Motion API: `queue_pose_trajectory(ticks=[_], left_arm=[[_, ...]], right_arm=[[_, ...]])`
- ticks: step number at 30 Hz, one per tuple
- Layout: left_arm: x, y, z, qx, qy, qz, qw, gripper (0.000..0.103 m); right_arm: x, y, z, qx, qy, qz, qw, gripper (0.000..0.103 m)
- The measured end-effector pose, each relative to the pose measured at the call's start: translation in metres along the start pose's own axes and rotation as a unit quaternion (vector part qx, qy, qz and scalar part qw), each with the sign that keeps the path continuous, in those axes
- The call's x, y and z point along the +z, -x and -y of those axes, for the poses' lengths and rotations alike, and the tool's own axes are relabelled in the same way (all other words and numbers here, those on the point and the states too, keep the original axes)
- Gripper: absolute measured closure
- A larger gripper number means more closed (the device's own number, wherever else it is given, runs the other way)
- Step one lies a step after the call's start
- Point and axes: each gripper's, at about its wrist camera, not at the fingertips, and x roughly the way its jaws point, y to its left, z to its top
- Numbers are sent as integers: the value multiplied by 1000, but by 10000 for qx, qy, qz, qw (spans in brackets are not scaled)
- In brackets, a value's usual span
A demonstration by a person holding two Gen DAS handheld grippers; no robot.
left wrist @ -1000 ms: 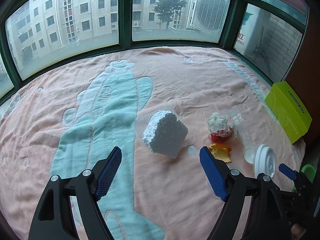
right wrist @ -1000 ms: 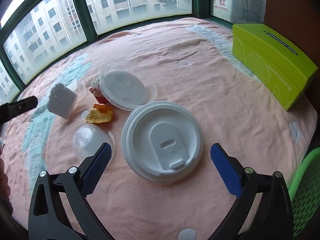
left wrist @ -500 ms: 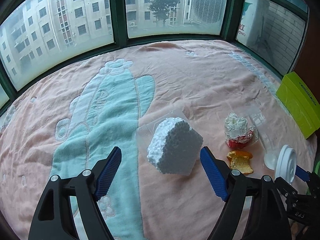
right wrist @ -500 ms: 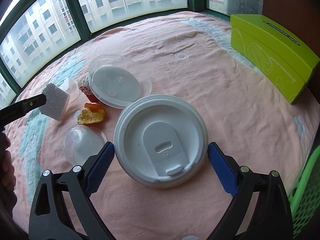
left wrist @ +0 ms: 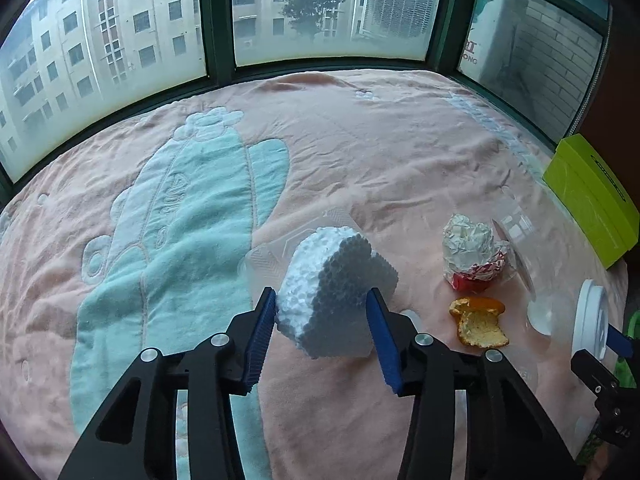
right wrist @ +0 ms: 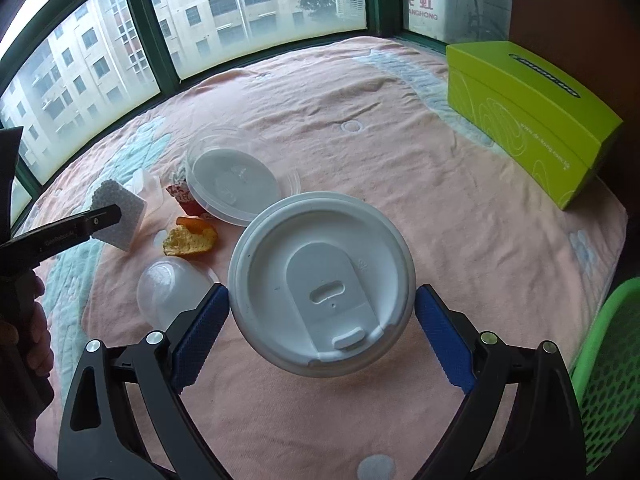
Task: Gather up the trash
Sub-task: 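Carry foam block and lid to the green basket and release them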
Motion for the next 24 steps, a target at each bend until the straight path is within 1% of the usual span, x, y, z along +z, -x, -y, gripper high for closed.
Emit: queue_pose_trajectory(ticks=[6,13,19,24], left_arm=[[-6,16,-1,-28,155,99,9998,60],[-15,59,8,-247,198,373,9988,60],[-26,99,29,-557,97,604,9966,60],[-37,126,55,-890,-81,742,9932,60]], right_arm=[[-3,24,-1,-11,3,125,9999,11],[-11,58,2,-77,14,290,9995,11],[-23,95,11,-164,-60,449,9988,11],[-38,124,28,-364,-212,560,9975,11]])
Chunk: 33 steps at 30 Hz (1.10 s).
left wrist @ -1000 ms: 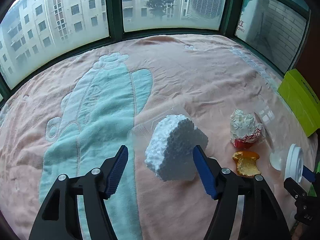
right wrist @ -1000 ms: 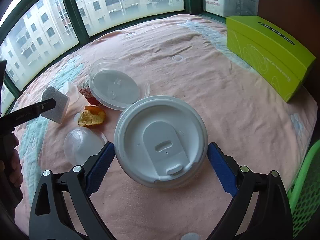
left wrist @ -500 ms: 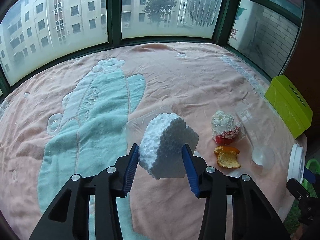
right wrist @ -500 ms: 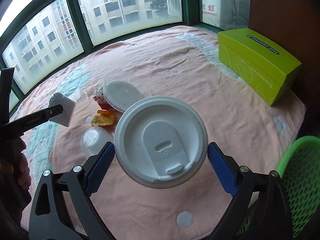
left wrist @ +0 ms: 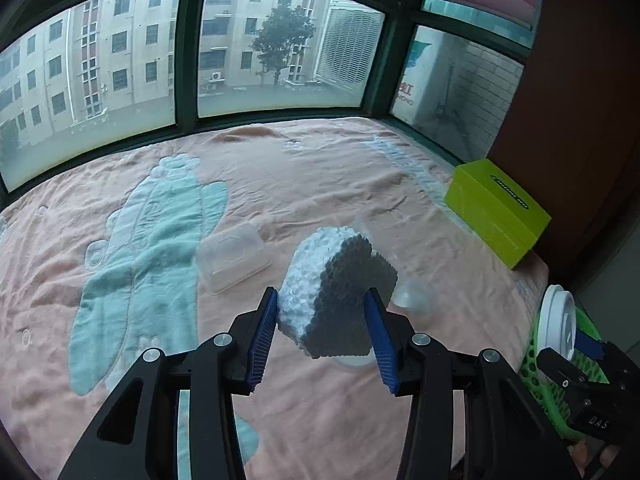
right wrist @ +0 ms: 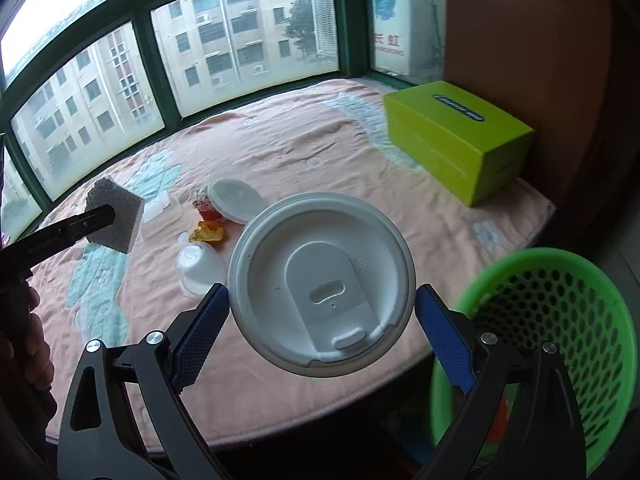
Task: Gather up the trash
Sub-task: 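Carry foam block and lid to the green basket and release them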
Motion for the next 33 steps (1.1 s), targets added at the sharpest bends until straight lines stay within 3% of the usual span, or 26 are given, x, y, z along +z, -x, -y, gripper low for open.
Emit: queue_pose_trajectory(ticks=[17,33], left_arm=[[-10,27,114,-985,-706,96,9926,60],[-19,28,201,-1480,-1349,26,9797,60]], right_arm=[[-40,66,81,-727,-735,267,9943,11],[-66,95,137,-985,-1395,390,9845,10]])
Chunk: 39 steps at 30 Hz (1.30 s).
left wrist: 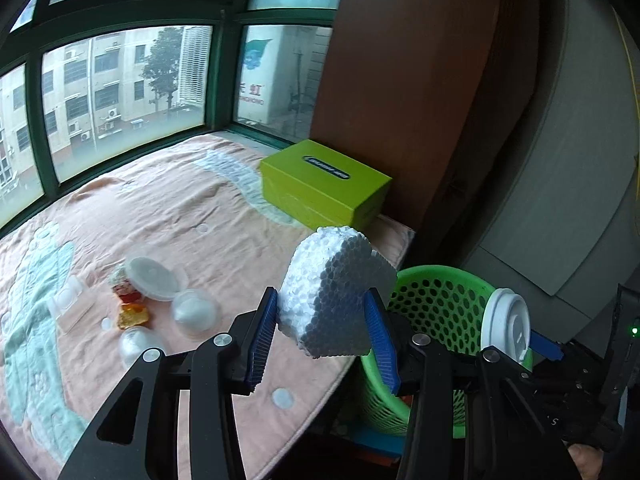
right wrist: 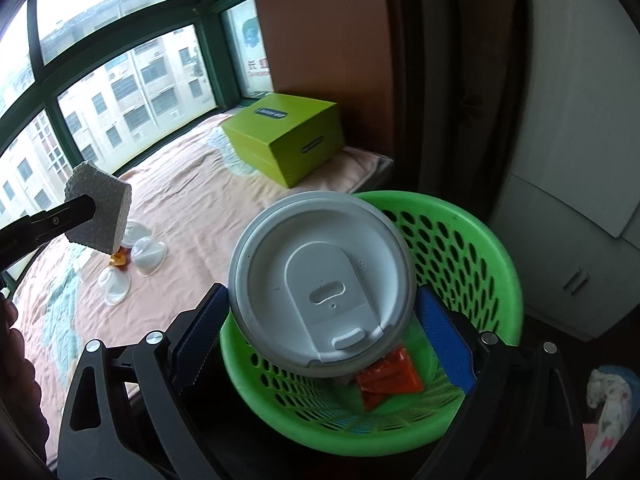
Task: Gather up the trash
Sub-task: 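Carry foam block and lid to the green basket and release them, then move both tools back over the bed toward the clear cups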
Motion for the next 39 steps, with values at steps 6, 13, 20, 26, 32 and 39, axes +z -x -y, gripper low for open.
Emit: queue_pose_trajectory(ticks=[6,13,20,26,32,39], left_arm=[[2,-10,26,-198,-174,-106,9996,60],[1,-24,50,-372,-362,-236,9984,60],[-5,-35,71,-627,-503,-423,9959,59],[-12,-41,85,-792,-649,-541,9933,58],[-16,-41,86,-909,-640,-559,9922,43],[-16,-31,67,-666,-543,-458,9952,43]], right_arm=[[-1,5,17,-38,-178,40,9998,7],[0,19,34,-162,-330,175,9992,7],[0,38,48,-360,-460,376,9976,7],[-1,44,59,-407,-616,468,9962,7],[0,44,57,-389,-611,478,9962,7],[3,40,41,-222,-464,441,9977,7]])
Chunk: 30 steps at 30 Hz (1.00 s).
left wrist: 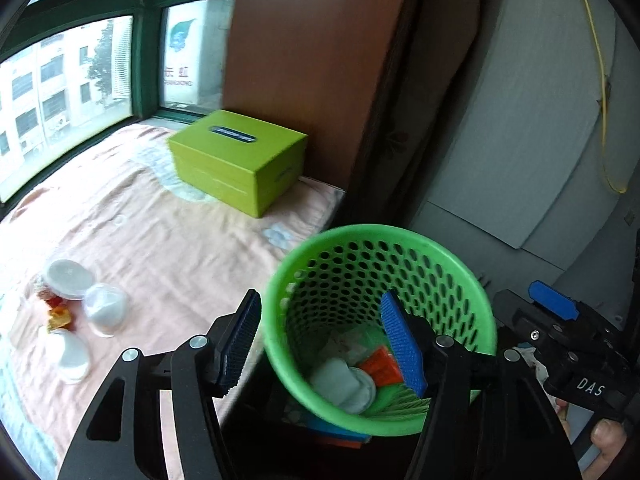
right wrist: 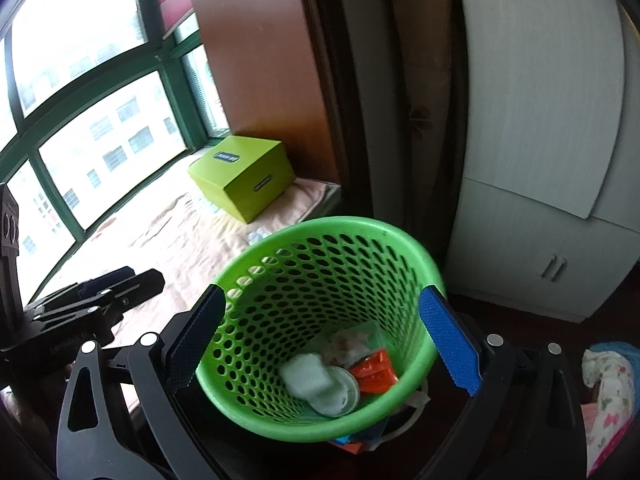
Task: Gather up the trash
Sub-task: 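Move both tools back over the bed toward the clear cups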
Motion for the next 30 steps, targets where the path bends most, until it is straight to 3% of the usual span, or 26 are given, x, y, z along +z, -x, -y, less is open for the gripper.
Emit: queue_pose_trajectory(ticks=[9,20,30], left_arm=[[-4,25,-63,710,517,198,9959,43],[-25,43,-154,1625,1236,188,9788,43],[-60,28,-221,2041,1663,-227,9645,43]], right_arm=[[2,-16,-48,399,462,-115,9981,7],[8,-37,-112,903,984,-206,9908,7],[9,-56,-150,1138,1257,-335,9849,7]])
